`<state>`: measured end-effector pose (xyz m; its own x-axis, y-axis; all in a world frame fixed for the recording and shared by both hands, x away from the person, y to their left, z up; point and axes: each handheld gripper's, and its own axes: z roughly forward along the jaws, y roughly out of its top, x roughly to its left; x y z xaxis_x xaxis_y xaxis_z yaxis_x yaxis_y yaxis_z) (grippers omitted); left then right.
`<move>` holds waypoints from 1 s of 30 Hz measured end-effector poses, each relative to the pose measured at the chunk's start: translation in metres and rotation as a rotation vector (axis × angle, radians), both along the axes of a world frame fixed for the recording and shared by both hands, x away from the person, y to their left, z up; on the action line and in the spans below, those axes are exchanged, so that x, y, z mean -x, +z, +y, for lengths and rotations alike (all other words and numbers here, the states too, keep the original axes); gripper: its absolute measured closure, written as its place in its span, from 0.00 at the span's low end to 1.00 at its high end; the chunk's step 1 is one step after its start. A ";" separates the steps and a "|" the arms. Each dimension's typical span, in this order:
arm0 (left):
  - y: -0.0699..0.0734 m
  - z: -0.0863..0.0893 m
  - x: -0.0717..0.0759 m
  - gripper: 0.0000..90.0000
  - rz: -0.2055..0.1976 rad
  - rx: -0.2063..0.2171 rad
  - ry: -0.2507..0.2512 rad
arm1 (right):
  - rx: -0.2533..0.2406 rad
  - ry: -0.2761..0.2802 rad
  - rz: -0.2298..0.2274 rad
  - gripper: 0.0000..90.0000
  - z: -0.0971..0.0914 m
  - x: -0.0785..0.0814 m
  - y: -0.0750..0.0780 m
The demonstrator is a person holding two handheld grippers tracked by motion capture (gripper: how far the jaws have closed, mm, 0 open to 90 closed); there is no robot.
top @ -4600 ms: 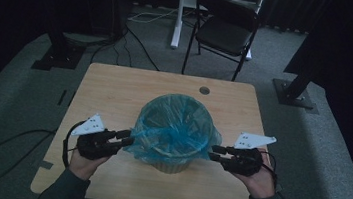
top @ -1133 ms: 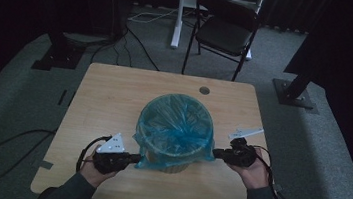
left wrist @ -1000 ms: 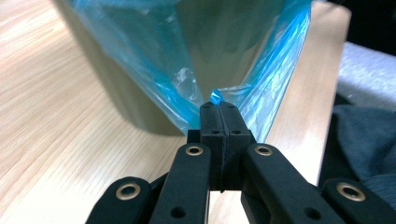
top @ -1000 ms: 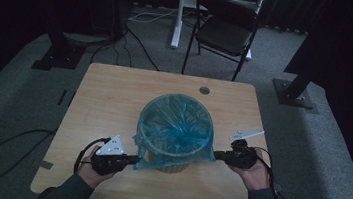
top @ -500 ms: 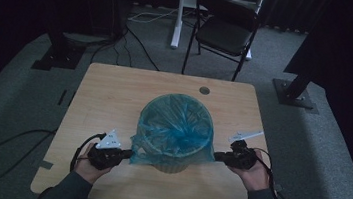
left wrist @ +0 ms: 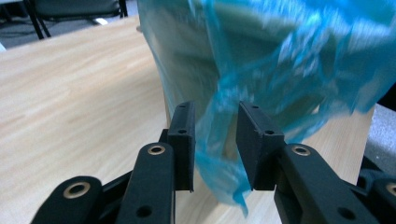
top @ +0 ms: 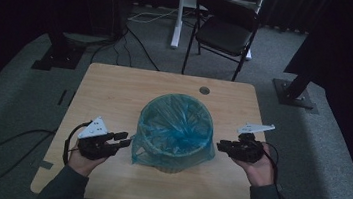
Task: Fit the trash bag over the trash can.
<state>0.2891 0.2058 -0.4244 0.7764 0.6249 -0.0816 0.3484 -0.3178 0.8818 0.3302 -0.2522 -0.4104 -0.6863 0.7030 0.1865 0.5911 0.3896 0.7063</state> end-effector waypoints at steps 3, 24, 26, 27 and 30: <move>0.005 -0.001 -0.002 0.73 -0.009 0.005 0.000 | -0.007 0.005 -0.016 0.83 0.005 -0.002 0.003; 0.055 -0.023 -0.020 0.72 -0.100 0.025 -0.055 | -0.018 0.042 -0.016 0.82 0.024 -0.015 -0.003; 0.059 -0.027 -0.024 0.72 -0.101 0.028 -0.066 | -0.022 0.044 -0.016 0.82 0.024 -0.015 -0.003; 0.059 -0.027 -0.024 0.72 -0.101 0.028 -0.066 | -0.022 0.044 -0.016 0.82 0.024 -0.015 -0.003; 0.062 -0.032 -0.030 0.72 -0.097 0.025 -0.080 | -0.025 0.048 -0.018 0.82 0.024 -0.015 -0.003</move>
